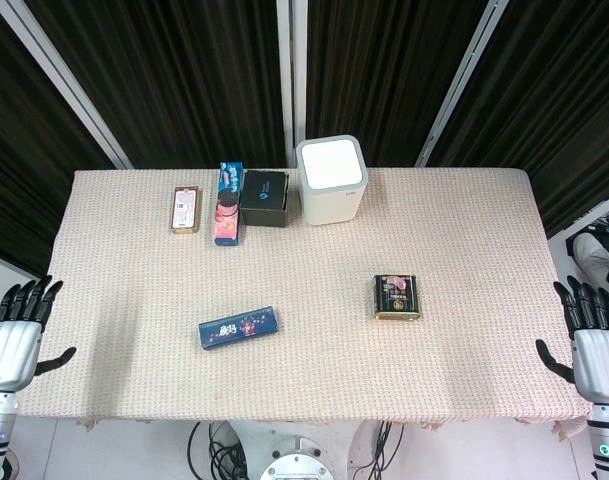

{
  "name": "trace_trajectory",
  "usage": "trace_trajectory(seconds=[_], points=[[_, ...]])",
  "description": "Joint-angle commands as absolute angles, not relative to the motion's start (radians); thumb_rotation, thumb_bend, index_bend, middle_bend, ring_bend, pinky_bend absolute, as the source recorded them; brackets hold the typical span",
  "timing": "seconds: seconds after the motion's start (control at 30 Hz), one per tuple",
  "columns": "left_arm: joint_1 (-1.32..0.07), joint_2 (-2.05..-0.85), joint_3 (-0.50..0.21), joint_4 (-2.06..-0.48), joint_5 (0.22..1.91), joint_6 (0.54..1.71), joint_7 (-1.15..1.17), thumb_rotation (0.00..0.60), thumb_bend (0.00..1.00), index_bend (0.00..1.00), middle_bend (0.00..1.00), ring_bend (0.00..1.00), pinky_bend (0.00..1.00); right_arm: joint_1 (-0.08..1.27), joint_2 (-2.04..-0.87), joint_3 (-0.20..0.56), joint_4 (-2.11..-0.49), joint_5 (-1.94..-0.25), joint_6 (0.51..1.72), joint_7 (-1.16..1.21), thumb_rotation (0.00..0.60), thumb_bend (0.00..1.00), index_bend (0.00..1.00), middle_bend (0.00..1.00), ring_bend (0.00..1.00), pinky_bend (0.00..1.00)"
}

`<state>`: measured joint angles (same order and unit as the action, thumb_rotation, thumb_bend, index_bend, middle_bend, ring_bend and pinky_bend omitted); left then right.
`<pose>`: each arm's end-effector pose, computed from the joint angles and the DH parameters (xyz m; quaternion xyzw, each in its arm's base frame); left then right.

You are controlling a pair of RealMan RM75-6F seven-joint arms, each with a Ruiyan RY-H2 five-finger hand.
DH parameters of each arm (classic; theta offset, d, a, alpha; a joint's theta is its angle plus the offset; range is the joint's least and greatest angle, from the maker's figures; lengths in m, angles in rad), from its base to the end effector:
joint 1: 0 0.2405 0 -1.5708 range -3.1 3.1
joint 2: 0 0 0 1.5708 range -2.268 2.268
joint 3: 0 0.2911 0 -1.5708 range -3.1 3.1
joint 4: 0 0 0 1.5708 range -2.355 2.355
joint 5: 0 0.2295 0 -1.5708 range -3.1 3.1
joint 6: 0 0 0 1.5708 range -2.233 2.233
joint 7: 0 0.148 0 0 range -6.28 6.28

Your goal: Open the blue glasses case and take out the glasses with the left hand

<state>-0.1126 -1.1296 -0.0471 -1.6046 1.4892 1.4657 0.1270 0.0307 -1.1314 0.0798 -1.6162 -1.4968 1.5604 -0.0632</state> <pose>-0.3482 0.1985 0.1511 -0.6230 -0.3505 -0.3529 0.6038 -0.3517 -0.1764 0.1665 0.5701 -0.3600 0.3894 0.6275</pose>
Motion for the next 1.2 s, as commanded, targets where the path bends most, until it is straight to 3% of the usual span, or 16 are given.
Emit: trace_trajectory(seconds=[0.03, 0.63, 0.93, 1.2], points=[[-0.116, -1.131, -0.048, -1.604, 1.490, 1.463, 0.126, 0.600, 0.14, 0.04, 0.00, 0.00, 0.02, 0.032, -1.131, 0.080, -1.616, -1.496, 1.557, -0.064, 0.600, 0.24, 0.00, 0.00, 0.00, 0.00], [-0.132, -1.125, -0.030, -1.652, 1.517, 1.438, 0.121, 0.600, 0.14, 0.04, 0.00, 0.00, 0.03, 0.014, -1.117, 0.087, -1.615, -1.507, 1.592, -0.034, 0.600, 0.24, 0.00, 0.00, 0.00, 0.00], [-0.194, -1.155, -0.028, -1.709, 1.544, 1.354, 0.151, 0.600, 0.14, 0.05, 0.00, 0.00, 0.05, 0.009, -1.102, 0.094, -1.612, -1.496, 1.595, -0.016, 0.600, 0.24, 0.00, 0.00, 0.00, 0.00], [-0.287, -1.260, -0.039, -1.725, 1.545, 1.235, 0.198, 0.600, 0.16, 0.06, 0.05, 0.00, 0.10, -0.002, -1.087, 0.098, -1.596, -1.481, 1.597, 0.020, 0.600, 0.24, 0.00, 0.00, 0.00, 0.00]])
